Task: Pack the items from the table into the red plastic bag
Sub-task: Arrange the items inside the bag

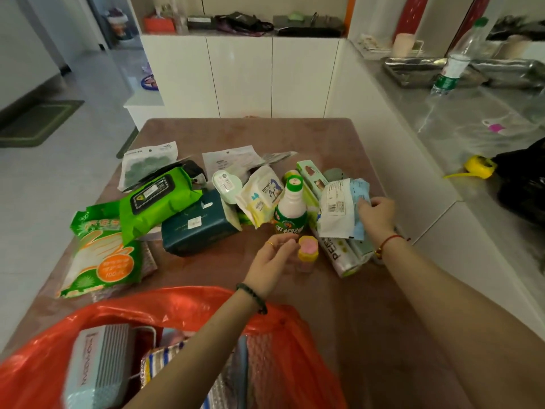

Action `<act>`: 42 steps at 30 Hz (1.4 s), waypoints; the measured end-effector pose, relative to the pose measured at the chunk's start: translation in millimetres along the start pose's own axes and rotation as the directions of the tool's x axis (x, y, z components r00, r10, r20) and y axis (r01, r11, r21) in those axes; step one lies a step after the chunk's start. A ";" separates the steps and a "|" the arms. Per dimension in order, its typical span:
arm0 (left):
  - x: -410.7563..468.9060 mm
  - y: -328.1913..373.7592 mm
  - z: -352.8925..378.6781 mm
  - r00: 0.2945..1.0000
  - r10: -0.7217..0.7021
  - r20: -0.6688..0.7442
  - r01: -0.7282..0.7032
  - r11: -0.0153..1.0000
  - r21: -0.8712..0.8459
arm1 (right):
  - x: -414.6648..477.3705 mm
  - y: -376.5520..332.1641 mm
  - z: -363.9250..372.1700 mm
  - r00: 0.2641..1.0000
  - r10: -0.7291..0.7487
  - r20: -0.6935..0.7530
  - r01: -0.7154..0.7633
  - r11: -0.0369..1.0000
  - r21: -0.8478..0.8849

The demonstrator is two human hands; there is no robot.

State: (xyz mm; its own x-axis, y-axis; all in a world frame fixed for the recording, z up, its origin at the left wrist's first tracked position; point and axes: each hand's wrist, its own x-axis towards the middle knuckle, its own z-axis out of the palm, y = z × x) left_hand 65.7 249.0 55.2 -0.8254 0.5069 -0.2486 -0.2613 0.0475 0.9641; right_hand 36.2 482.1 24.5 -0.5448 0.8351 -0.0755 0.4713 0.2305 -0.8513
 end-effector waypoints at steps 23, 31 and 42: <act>-185.1 -20.1 -142.2 0.985 -0.157 0.070 0.166 0.974 -0.153 | -357.5 -40.0 6.0 0.596 0.138 0.791 -0.534 0.804 0.262; -175.1 -50.0 -164.1 0.880 -0.386 0.276 0.370 0.922 0.110 | -298.9 1.8 1.9 0.889 -0.312 0.335 0.450 0.735 -0.508; -114.7 -62.5 -99.9 0.817 -0.534 0.218 0.549 0.836 -0.011 | -254.1 -6.4 -13.4 0.928 -0.365 0.079 0.372 0.922 -0.109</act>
State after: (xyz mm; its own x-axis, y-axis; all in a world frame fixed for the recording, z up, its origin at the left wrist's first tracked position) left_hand 126.7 101.9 14.2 -0.4258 0.5763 -0.6975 -0.6773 0.3081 0.6681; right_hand 181.0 275.1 56.0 -0.7323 0.6511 0.1995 0.3076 0.5777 -0.7561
